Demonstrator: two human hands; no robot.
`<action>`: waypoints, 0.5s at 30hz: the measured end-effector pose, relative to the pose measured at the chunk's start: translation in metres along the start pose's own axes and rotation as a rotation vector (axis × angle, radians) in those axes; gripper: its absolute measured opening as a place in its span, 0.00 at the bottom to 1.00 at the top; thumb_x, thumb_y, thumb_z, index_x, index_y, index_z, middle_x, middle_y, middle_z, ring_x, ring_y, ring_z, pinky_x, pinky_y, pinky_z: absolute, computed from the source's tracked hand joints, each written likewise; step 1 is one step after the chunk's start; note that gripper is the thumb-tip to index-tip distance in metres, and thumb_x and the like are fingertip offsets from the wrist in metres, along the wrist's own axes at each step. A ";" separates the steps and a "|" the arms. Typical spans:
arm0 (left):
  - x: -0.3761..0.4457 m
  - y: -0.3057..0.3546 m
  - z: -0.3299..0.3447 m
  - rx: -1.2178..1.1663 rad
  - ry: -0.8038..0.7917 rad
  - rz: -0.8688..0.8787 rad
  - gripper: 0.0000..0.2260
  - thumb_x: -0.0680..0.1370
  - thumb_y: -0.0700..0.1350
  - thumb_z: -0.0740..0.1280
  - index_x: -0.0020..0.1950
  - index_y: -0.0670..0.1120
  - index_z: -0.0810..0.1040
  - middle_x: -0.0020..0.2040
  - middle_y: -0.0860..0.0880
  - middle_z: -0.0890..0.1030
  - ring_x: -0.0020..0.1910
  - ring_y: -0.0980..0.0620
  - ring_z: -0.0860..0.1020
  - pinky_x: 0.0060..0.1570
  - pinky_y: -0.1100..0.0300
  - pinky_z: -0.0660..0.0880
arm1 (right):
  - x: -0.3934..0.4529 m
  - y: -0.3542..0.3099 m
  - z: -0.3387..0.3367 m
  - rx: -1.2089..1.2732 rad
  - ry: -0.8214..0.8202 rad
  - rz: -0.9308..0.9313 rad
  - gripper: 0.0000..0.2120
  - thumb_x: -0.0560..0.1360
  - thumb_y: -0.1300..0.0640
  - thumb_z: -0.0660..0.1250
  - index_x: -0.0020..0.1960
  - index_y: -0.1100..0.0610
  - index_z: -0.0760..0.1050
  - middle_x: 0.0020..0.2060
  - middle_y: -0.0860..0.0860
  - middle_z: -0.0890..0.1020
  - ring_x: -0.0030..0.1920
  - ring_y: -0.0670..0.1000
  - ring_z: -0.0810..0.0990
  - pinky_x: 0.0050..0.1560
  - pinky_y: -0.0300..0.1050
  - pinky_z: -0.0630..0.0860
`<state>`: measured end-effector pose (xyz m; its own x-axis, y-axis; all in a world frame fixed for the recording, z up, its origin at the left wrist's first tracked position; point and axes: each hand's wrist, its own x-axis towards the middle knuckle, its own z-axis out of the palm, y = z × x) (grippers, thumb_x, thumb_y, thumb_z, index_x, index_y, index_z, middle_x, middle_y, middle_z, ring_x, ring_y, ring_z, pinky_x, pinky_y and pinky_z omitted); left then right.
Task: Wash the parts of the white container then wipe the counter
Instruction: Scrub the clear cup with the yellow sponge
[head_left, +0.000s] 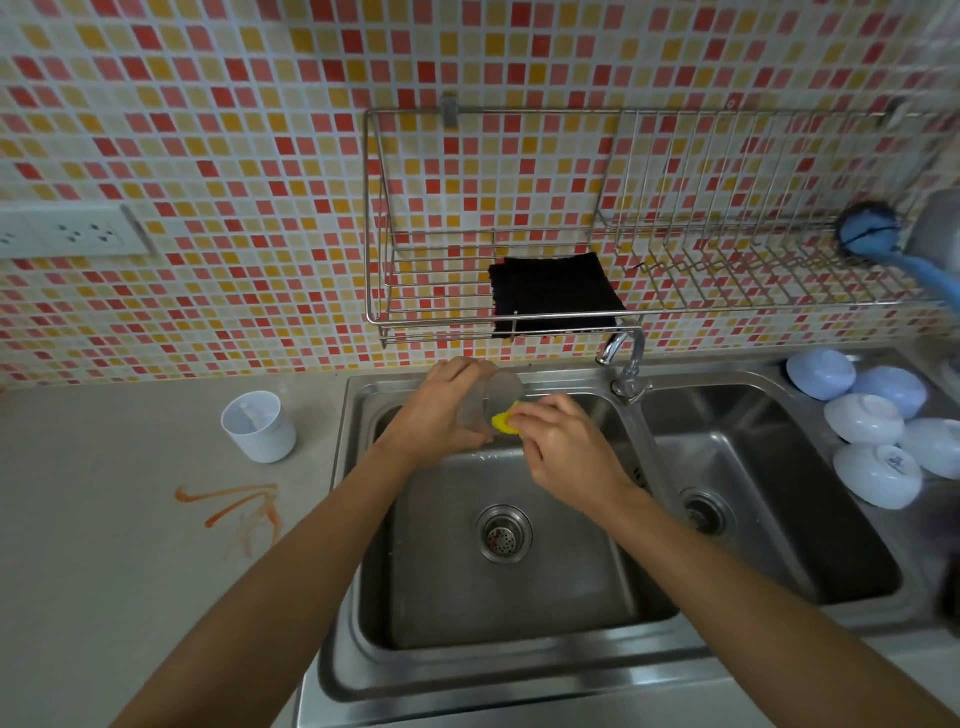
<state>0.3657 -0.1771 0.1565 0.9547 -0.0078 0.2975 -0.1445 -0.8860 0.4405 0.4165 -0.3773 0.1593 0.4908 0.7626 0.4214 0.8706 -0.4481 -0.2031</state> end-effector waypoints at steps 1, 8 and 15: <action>0.000 -0.001 0.000 0.003 -0.006 -0.008 0.36 0.66 0.52 0.77 0.70 0.51 0.67 0.64 0.53 0.71 0.61 0.54 0.68 0.59 0.62 0.68 | -0.001 -0.003 0.000 0.035 -0.003 0.016 0.13 0.71 0.64 0.67 0.55 0.58 0.82 0.53 0.49 0.83 0.48 0.52 0.75 0.52 0.42 0.76; -0.008 -0.002 0.001 0.042 0.000 -0.106 0.37 0.66 0.52 0.78 0.71 0.52 0.66 0.66 0.53 0.71 0.64 0.54 0.68 0.61 0.58 0.70 | -0.010 0.003 -0.003 0.160 -0.010 0.153 0.11 0.74 0.62 0.67 0.56 0.57 0.81 0.52 0.48 0.83 0.50 0.50 0.75 0.51 0.46 0.77; -0.015 -0.002 -0.008 0.011 0.000 -0.206 0.38 0.66 0.54 0.78 0.72 0.53 0.64 0.69 0.53 0.69 0.66 0.54 0.68 0.60 0.58 0.69 | -0.007 0.003 -0.009 0.196 0.009 0.243 0.08 0.74 0.59 0.70 0.52 0.57 0.80 0.56 0.49 0.79 0.57 0.50 0.73 0.59 0.45 0.73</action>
<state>0.3501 -0.1719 0.1579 0.9639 0.1739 0.2018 0.0567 -0.8740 0.4827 0.4151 -0.3879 0.1641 0.6856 0.6396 0.3476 0.7184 -0.5175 -0.4648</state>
